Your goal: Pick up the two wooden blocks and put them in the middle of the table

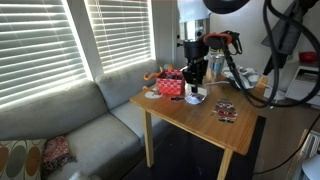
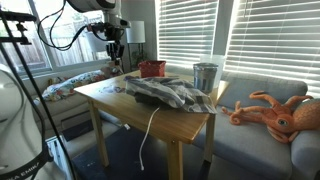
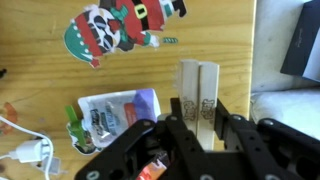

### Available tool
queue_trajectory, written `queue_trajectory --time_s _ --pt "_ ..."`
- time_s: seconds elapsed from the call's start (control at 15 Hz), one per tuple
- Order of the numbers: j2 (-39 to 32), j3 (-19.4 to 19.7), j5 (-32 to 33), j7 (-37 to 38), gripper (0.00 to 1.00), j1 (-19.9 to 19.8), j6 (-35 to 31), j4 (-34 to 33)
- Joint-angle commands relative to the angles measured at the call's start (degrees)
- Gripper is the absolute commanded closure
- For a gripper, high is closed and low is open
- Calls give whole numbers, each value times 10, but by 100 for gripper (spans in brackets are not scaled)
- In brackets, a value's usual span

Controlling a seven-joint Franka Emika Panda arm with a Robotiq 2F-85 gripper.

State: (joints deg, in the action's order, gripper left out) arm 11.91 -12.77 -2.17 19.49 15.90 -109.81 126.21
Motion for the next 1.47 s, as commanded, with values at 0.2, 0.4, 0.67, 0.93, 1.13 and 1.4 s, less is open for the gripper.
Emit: queue_trajectory --time_s 0.2,0.4,0.67,0.93,1.13,1.4 --pt "235 39 -11 -27 86 -61 -74 233" --pt "214 38 -7 -37 67 -79 -61 217" --pt "283 58 -8 -64 67 -93 -70 274" --pt "285 57 -8 -64 87 -92 -73 278" --pt "247 67 -14 -64 87 -101 -82 248" --pt "199 69 -13 -46 87 -124 -100 208"
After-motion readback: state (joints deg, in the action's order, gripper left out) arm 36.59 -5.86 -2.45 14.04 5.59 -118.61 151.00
